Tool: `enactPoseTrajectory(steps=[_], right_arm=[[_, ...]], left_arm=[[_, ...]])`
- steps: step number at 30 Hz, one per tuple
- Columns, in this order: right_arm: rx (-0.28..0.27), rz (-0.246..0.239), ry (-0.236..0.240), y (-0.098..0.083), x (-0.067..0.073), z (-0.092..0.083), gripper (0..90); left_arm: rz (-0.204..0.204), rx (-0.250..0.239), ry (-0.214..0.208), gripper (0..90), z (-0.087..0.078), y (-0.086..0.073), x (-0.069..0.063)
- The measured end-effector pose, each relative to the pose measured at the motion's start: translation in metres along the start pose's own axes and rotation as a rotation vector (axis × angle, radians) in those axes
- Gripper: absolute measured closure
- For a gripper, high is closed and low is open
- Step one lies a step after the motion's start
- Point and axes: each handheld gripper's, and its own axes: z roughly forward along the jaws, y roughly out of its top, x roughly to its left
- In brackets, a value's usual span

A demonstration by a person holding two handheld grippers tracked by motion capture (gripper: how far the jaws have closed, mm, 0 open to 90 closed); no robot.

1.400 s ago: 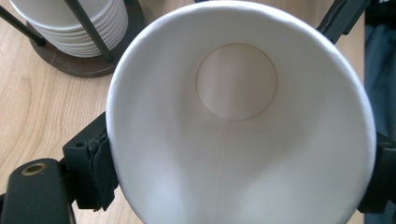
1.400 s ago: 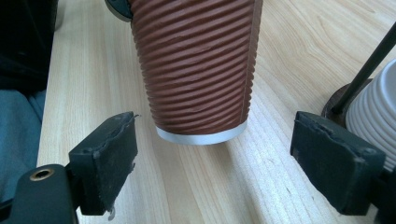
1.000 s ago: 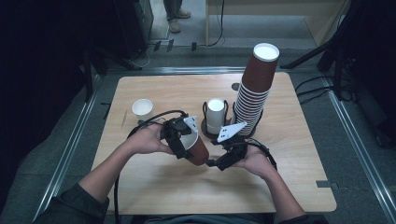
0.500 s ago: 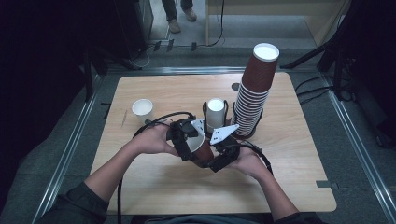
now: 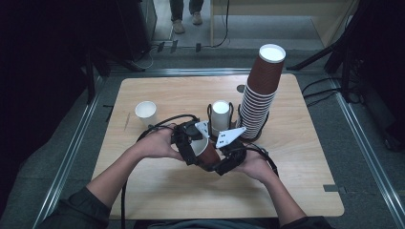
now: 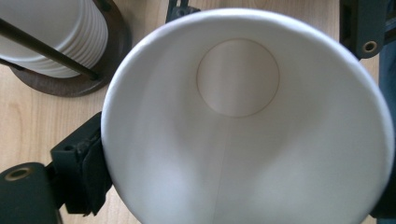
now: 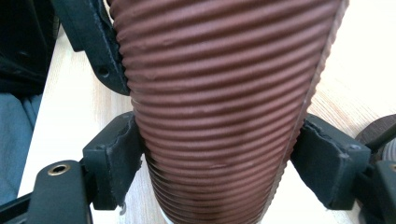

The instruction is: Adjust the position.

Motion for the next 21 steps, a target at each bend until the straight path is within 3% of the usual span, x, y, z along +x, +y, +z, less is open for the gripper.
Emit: enactPoseTrajectory(steps=[4,11,21], right_arm=[[0.016,0.001,-0.008,-0.002,-0.001,-0.001,20.7],[0.022,0.011,0.0,-0.003,-0.001,-0.003,20.6],[0.024,0.03,-0.031,-0.006,-0.005,-0.012,20.6]], left_arm=[[-0.027,-0.028,0.003,0.2,-0.002,-0.002,0.001],[-0.041,-0.056,0.011,0.0,-0.008,-0.007,0.003],[-0.086,-0.104,0.002,0.0,-0.01,-0.02,0.004]])
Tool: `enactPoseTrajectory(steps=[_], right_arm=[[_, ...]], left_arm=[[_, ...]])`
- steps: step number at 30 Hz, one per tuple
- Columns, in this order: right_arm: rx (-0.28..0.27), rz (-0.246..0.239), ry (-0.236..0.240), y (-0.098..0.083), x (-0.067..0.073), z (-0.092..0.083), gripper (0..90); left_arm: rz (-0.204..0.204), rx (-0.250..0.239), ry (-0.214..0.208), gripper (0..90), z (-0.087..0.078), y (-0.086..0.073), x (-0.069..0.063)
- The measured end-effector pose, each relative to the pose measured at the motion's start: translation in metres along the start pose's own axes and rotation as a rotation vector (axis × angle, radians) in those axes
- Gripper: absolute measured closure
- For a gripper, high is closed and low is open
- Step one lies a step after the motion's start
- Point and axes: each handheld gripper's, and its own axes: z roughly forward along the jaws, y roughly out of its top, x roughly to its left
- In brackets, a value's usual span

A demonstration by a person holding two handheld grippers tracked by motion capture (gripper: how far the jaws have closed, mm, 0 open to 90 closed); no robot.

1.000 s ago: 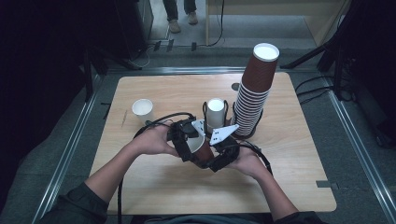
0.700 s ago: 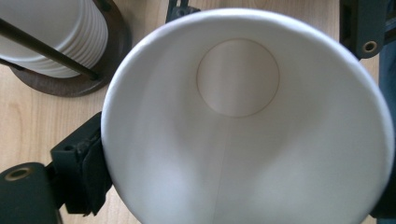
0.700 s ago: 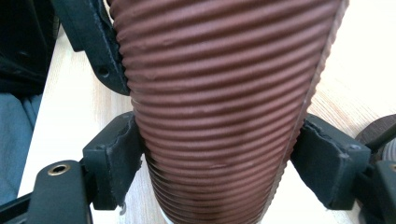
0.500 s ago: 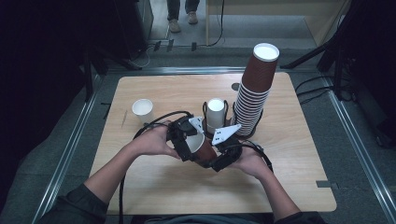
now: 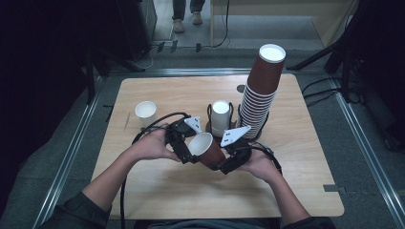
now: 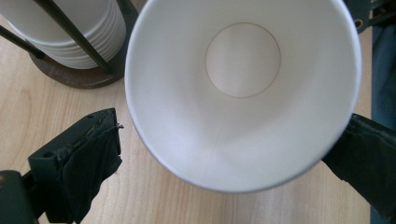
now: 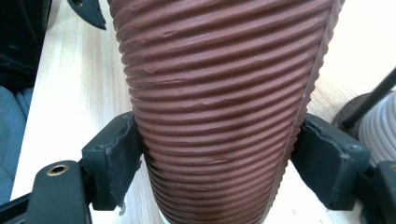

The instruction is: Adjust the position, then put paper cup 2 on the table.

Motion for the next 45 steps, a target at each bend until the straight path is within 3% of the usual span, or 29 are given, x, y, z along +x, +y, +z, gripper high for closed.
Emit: enactPoseTrajectory(steps=[15,25,34,38,45], right_arm=[[-0.017,0.02,-0.037,-0.006,-0.001,-0.013,20.5],[-0.058,0.04,-0.054,-0.009,0.0,-0.022,20.5],[-0.065,0.044,-0.048,-0.011,0.0,-0.019,20.4],[-0.067,0.04,-0.044,-0.011,0.0,-0.017,20.4],[-0.084,0.021,-0.038,-0.009,0.001,-0.013,20.4]], left_arm=[[-0.072,-0.112,0.002,0.0,-0.001,-0.023,0.001],[-0.146,-0.224,-0.014,0.0,0.002,-0.035,0.0],[-0.163,-0.273,-0.02,0.0,0.005,-0.032,-0.001],[-0.176,-0.308,-0.043,0.0,0.007,-0.028,-0.002],[-0.167,-0.318,-0.048,0.0,0.014,-0.018,-0.005]])
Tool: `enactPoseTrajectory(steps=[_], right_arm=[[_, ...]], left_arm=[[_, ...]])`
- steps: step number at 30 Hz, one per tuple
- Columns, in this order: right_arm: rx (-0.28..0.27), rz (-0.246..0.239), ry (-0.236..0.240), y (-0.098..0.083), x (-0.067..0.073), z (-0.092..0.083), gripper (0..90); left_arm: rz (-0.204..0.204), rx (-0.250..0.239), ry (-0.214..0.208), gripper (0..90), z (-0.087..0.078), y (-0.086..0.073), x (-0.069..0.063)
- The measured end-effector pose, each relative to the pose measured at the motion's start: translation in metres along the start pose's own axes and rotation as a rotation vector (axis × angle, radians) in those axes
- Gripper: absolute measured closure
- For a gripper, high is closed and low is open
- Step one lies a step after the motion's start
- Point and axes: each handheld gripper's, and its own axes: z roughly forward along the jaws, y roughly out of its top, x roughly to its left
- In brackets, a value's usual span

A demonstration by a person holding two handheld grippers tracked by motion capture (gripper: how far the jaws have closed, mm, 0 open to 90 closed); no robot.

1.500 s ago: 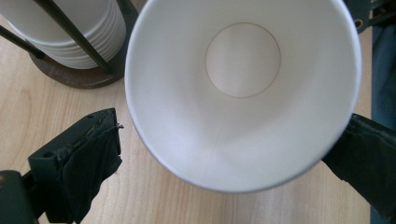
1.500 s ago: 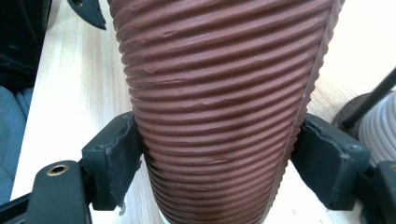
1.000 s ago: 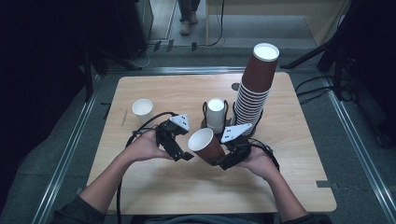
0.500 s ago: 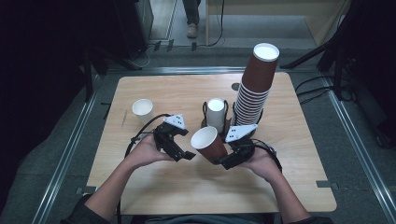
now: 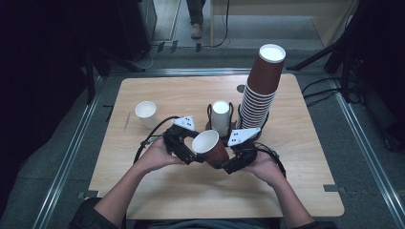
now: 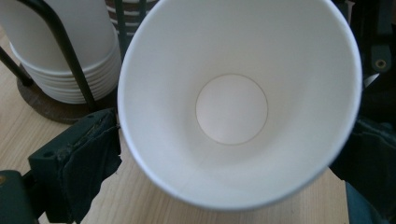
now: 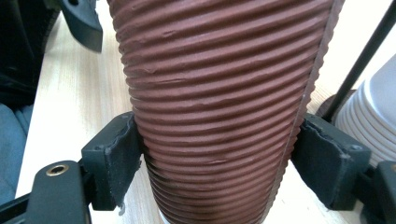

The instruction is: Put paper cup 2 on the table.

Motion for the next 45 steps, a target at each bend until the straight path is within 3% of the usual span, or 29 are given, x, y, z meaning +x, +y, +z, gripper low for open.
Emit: enactPoseTrajectory(steps=[12,16,27,32,39,45], right_arm=[[-0.024,-0.009,0.022,0.002,0.003,0.007,20.5],[-0.024,-0.003,0.033,0.003,0.003,0.008,20.5],[-0.006,0.013,0.044,0.003,0.002,0.009,20.6],[0.015,0.063,0.074,0.004,0.002,0.01,18.8],[0.026,0.041,0.068,0.005,0.003,0.007,16.8],[0.042,0.055,0.07,0.005,0.002,0.003,16.8]], left_arm=[[-0.016,-0.04,-0.021,0.0,0.006,0.003,-0.002],[-0.021,-0.075,-0.021,5.7,0.003,0.003,-0.002],[-0.025,-0.06,-0.024,13.0,0.001,0.003,-0.002],[-0.017,-0.052,-0.023,13.3,-0.001,0.003,-0.003],[-0.02,-0.048,-0.011,13.3,-0.006,0.003,-0.002],[-0.009,-0.038,0.004,13.3,-0.01,0.003,-0.002]])
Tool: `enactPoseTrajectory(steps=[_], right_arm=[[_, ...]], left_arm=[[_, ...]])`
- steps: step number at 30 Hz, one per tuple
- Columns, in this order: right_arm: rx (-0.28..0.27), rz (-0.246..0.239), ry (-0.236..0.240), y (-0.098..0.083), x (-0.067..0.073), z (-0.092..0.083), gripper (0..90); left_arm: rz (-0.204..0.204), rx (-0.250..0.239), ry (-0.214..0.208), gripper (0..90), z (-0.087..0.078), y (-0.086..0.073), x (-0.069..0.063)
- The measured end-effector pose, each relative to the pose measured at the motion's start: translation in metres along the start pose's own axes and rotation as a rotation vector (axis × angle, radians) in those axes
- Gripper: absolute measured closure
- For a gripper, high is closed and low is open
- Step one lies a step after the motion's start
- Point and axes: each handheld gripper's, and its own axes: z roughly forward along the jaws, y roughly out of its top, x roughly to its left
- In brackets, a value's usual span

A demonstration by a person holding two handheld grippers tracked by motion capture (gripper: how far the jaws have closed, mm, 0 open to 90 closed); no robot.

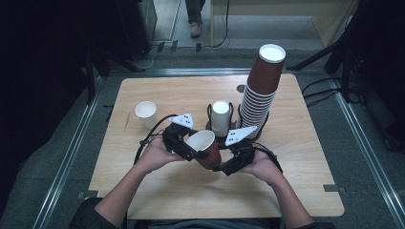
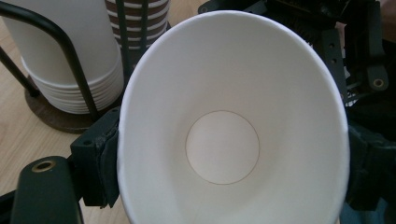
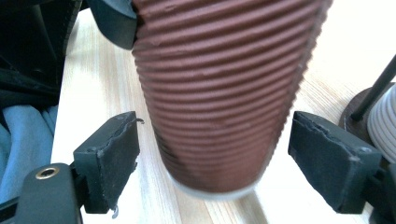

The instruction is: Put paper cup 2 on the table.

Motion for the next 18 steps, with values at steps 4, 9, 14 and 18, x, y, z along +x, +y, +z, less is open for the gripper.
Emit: enactPoseTrajectory(steps=[4,9,14,18], right_arm=[[0.003,0.005,-0.013,-0.001,-0.001,-0.004,16.8],[0.01,0.011,-0.036,-0.001,-0.001,-0.009,16.8],[0.026,0.054,-0.062,-0.002,-0.003,-0.016,17.7],[0.032,0.062,-0.079,-0.004,-0.004,-0.02,17.9]], left_arm=[[0.002,0.013,0.004,13.2,-0.002,-0.001,0.002],[0.018,0.034,0.02,13.2,-0.005,-0.002,0.002],[0.021,0.042,0.023,13.1,-0.008,-0.003,0.004],[0.014,0.046,0.029,13.0,-0.012,-0.006,0.007]])
